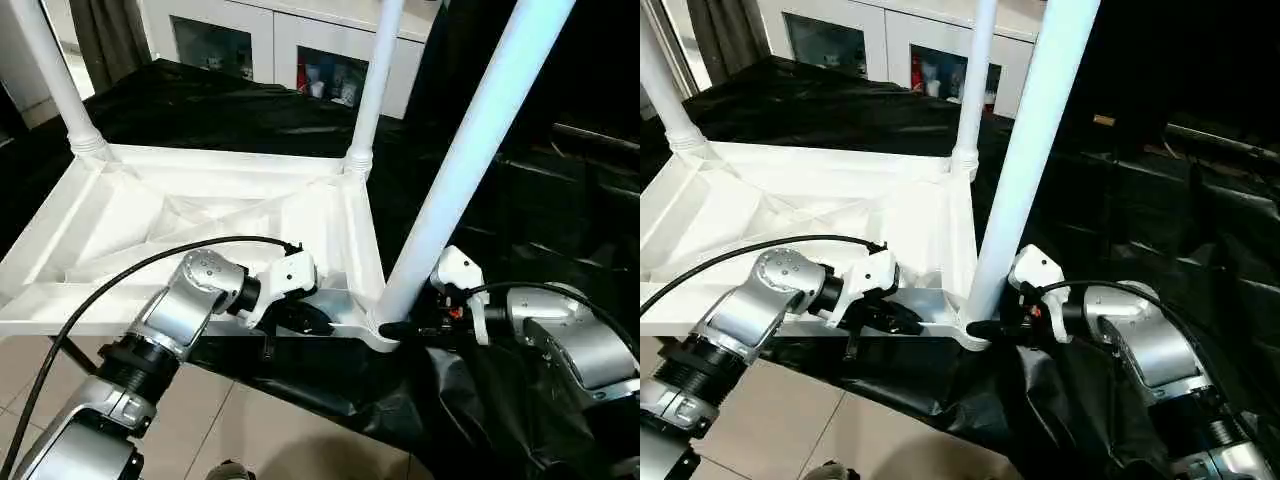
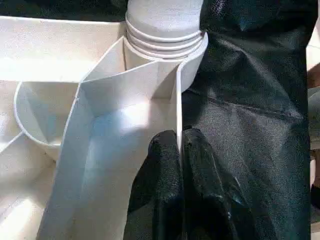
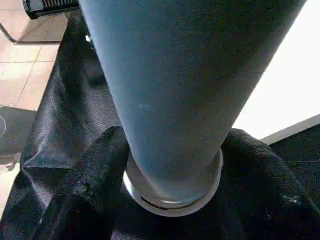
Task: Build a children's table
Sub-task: Rotate leg to tighten
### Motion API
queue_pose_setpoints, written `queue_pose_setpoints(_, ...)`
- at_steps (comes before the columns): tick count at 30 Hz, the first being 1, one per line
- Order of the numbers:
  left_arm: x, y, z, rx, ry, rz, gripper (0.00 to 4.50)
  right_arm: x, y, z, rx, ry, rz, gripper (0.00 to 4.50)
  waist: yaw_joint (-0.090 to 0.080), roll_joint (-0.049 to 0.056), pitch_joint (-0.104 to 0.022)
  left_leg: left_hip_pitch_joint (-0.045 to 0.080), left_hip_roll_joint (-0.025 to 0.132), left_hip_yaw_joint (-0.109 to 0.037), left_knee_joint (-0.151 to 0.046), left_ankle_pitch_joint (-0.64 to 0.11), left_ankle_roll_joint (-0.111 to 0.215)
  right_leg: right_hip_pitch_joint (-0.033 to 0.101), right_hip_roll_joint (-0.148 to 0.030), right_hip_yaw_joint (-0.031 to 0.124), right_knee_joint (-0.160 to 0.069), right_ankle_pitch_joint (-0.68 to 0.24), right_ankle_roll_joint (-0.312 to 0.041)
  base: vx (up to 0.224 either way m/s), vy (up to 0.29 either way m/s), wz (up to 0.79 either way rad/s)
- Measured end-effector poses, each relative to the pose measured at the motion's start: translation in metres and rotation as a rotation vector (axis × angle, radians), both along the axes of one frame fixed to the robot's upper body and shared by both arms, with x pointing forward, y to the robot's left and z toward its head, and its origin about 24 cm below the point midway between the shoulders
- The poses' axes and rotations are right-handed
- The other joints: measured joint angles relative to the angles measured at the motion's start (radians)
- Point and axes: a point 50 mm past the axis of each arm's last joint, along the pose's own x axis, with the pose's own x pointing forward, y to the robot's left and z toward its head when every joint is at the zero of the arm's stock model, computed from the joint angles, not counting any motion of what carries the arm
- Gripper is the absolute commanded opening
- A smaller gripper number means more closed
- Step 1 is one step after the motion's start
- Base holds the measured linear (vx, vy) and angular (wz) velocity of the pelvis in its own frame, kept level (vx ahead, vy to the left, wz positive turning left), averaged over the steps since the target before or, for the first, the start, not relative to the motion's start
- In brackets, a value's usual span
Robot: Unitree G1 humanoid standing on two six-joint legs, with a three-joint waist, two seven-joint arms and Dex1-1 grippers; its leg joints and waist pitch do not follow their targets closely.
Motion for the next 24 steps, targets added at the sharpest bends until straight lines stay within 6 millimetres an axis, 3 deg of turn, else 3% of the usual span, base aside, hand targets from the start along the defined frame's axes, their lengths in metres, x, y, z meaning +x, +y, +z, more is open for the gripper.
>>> queue_pose_setpoints(4, 0.002, -0.001, -0.001, 0.001, -0.016, 0.037, 0.0, 0.001, 0.002, -0.003, 0.023, -0.005, -0.048, 2.62, -0.001, -0.002, -0.001, 0.001, 0.0, 0.0, 0.0, 0.0, 0.0, 0.0, 0.0, 0.0, 0.0, 0.0, 0.0, 0.0, 0.0, 0.0)
queue_pose_setpoints(9, 0.03, -0.026, -0.005, -0.011, -0.074, 0.299, 0.0, 0.03, 0.009, -0.018, 0.118, -0.035, -0.49, 2.62, -0.013, -0.007, 0.0, 0.003, -0.001, 0.0, 0.002, 0.0, 0.0, 0.002, 0.0, 0.001, 0.001, 0.001, 0.001, 0.0, 0.0, 0.0)
queue_pose_setpoints(14, 0.039, -0.052, -0.008, -0.015, -0.096, 0.429, 0.0, 0.044, 0.025, -0.023, 0.171, -0.035, -0.814, 2.61, -0.016, -0.008, -0.001, 0.004, -0.001, -0.001, 0.001, 0.0, 0.0, 0.002, 0.0, 0.0, 0.0, 0.001, 0.002, 0.0, 0.0, 0.0)
queue_pose_setpoints(19, 0.044, -0.07, -0.008, -0.006, -0.108, 0.478, 0.0, 0.052, 0.034, -0.023, 0.175, -0.058, -0.983, 2.61, -0.011, -0.007, -0.001, 0.003, -0.001, -0.002, 0.0, 0.0, -0.001, 0.002, 0.0, 0.0, 0.0, 0.002, 0.002, 0.0, 0.0, 0.0)
queue_pose_setpoints(24, 0.046, -0.074, -0.008, -0.007, -0.119, 0.48, 0.0, 0.053, 0.036, -0.018, 0.196, -0.102, -1.005, 2.61, -0.012, -0.006, -0.001, 0.003, -0.002, -0.002, 0.0, 0.0, -0.001, 0.003, 0.0, 0.001, -0.001, 0.003, 0.0, 0.0, 0.0, 0.0)
